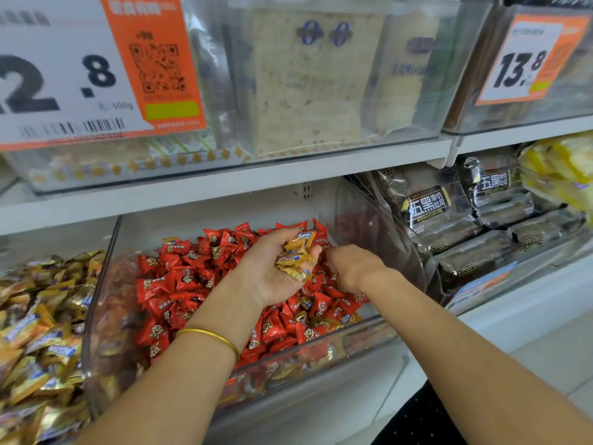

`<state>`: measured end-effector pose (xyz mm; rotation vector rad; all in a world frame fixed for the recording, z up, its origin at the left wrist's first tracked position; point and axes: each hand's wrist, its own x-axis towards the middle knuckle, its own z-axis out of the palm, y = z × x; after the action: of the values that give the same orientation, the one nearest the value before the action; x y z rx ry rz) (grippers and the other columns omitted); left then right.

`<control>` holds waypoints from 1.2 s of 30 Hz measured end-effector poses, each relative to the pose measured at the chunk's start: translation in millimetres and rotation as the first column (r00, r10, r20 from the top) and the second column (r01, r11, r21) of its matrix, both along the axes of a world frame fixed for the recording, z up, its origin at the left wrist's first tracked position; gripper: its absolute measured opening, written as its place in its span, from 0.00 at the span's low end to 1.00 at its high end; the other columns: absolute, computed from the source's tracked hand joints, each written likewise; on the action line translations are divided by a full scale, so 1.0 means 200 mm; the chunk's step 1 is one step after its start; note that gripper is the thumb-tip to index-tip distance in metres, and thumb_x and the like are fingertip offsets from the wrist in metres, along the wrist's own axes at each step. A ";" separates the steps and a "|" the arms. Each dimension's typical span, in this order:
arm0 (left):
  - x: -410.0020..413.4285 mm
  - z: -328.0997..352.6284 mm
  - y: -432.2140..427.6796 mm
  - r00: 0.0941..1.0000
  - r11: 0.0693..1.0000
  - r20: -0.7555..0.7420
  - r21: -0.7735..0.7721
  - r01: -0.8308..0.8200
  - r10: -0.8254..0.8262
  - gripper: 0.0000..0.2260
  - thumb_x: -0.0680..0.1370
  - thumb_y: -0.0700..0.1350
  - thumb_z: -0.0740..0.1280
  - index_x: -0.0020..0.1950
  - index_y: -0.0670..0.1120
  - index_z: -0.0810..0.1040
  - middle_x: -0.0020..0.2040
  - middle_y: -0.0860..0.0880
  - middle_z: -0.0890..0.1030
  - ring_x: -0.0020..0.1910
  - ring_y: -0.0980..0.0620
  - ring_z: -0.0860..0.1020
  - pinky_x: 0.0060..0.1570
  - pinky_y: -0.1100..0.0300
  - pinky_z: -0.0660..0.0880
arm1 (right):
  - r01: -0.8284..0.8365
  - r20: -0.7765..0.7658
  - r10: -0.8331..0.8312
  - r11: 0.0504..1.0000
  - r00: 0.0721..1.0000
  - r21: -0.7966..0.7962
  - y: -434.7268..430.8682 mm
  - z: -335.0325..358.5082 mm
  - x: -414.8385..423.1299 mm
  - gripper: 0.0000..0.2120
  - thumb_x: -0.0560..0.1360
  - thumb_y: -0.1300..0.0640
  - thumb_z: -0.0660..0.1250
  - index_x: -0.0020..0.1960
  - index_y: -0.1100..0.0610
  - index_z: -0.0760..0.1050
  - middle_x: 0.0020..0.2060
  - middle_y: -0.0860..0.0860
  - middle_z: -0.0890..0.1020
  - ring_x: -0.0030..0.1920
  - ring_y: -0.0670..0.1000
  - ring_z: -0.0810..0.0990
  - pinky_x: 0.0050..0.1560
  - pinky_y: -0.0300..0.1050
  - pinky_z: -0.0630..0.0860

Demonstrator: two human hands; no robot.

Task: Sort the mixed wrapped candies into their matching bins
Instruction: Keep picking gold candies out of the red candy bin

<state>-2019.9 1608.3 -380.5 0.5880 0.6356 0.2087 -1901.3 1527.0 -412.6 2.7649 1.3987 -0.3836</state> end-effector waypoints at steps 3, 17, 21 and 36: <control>-0.01 0.00 0.00 1.000 1.000 -0.010 0.017 0.009 -0.008 0.10 0.79 0.44 0.61 0.52 0.36 0.73 0.49 0.36 0.76 0.37 0.50 0.75 0.34 0.65 0.70 | 0.054 -0.021 -0.053 0.996 0.998 0.066 -0.01 0.00 0.00 0.12 0.75 0.67 0.62 0.57 0.60 0.72 0.57 0.57 0.76 0.55 0.59 0.77 0.50 0.48 0.74; -0.02 -0.01 0.00 0.999 0.996 -0.034 0.091 0.014 -0.011 0.04 0.77 0.36 0.63 0.50 0.37 0.75 0.50 0.38 0.79 0.34 0.52 0.75 0.21 0.67 0.70 | 0.119 -0.140 -0.083 0.954 0.987 0.275 -0.04 0.02 0.03 0.04 0.72 0.64 0.68 0.40 0.62 0.75 0.41 0.57 0.79 0.45 0.55 0.80 0.44 0.44 0.76; -0.02 0.00 0.01 0.999 0.976 -0.037 0.218 0.025 -0.017 0.08 0.78 0.35 0.62 0.53 0.41 0.79 0.49 0.39 0.78 0.33 0.53 0.75 0.22 0.67 0.71 | 0.401 -0.612 0.071 0.695 0.788 0.596 -0.13 0.13 0.00 0.02 0.74 0.65 0.68 0.43 0.63 0.78 0.29 0.53 0.77 0.27 0.46 0.73 0.25 0.35 0.70; -0.40 0.22 0.02 0.998 0.792 -0.062 0.609 0.036 0.002 0.06 0.74 0.36 0.68 0.45 0.46 0.74 0.40 0.45 0.78 0.32 0.53 0.74 0.27 0.66 0.71 | 0.674 -0.864 0.434 0.561 0.255 0.481 -0.08 0.31 -0.29 0.07 0.78 0.64 0.61 0.52 0.65 0.76 0.31 0.56 0.78 0.28 0.49 0.81 0.28 0.38 0.79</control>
<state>-2100.1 1613.0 -336.7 1.2340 0.6164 0.3885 -1959.2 1511.8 -350.2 3.4506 1.7094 -2.5929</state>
